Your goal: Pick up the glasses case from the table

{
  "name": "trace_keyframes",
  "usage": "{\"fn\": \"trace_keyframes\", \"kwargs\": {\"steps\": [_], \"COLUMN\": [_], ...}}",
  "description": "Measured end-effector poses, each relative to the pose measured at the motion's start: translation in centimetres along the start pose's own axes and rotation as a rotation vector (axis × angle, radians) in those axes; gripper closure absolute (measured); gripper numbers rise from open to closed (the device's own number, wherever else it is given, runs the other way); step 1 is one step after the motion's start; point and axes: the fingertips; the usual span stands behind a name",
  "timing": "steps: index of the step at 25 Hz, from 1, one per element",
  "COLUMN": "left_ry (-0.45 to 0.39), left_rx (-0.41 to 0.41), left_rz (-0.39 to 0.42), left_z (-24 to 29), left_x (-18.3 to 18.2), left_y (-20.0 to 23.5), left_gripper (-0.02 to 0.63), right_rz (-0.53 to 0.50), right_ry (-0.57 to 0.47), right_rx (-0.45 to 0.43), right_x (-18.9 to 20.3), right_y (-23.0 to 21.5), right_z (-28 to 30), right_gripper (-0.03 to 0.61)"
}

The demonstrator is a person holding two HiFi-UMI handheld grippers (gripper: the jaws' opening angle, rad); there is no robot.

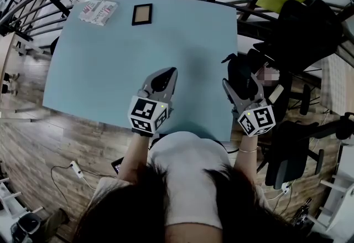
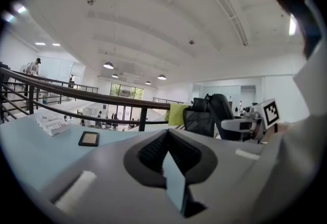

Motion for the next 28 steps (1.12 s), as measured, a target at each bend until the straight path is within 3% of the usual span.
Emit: {"fn": "trace_keyframes", "kwargs": {"steps": [5, 11, 28], "left_ry": [-0.012, -0.019, -0.011], "left_rx": [-0.002, -0.021, -0.063], "left_rz": [-0.003, -0.018, -0.036], "left_z": [-0.1, -0.4, -1.2], "left_x": [-0.4, -0.5, -0.2], "left_y": [-0.2, 0.5, 2.5], "left_gripper": [0.557, 0.557, 0.557], "right_rz": [0.136, 0.22, 0.206], "right_ry": [-0.082, -0.152, -0.098], "right_rx": [0.013, 0.034, 0.024], "right_x": [-1.0, -1.9, -0.5], "right_y": [-0.1, 0.3, 0.9], "right_z": [-0.8, -0.8, 1.1], "right_gripper": [0.25, 0.249, 0.249]}}
Point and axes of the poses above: the fingertips, and each gripper's own axes: z forward along the fingers, y to its left, x out of its underside, and after that the axes turned 8 degrees about -x, right-handed
